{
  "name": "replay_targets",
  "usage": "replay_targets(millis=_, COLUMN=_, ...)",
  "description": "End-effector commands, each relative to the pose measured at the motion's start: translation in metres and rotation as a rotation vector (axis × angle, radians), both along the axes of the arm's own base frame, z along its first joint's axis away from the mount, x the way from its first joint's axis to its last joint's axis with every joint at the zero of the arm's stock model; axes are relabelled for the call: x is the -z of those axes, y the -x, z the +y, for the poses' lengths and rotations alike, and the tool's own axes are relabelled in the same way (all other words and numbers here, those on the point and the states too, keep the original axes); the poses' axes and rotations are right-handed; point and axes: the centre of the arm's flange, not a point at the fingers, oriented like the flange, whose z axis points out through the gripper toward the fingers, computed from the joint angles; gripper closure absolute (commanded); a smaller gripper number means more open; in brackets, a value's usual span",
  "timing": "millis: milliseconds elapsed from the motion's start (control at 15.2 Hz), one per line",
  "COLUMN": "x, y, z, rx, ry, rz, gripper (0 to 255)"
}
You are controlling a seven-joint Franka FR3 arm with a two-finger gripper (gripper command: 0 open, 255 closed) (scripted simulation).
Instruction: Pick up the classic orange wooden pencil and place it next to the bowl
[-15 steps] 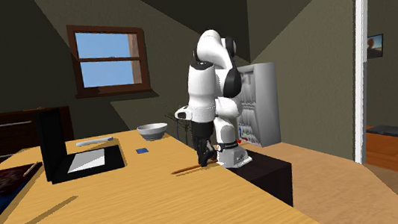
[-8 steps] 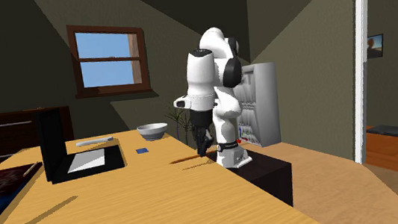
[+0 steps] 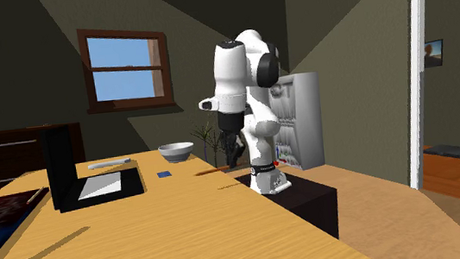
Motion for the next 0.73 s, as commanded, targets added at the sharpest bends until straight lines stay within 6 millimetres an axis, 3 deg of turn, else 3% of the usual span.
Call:
replay_targets(millis=0, x=-0.011, y=0.001, z=0.001, rx=0.000, ry=0.000, rz=0.001, gripper=255)
replay_targets(millis=594, x=-0.054, y=0.001, z=0.001, rx=0.000, ry=0.000, rz=0.001, gripper=255)
replay_targets(millis=660, x=-0.054, y=-0.001, z=-0.012, rx=0.000, ry=0.000, rz=0.001, gripper=255)
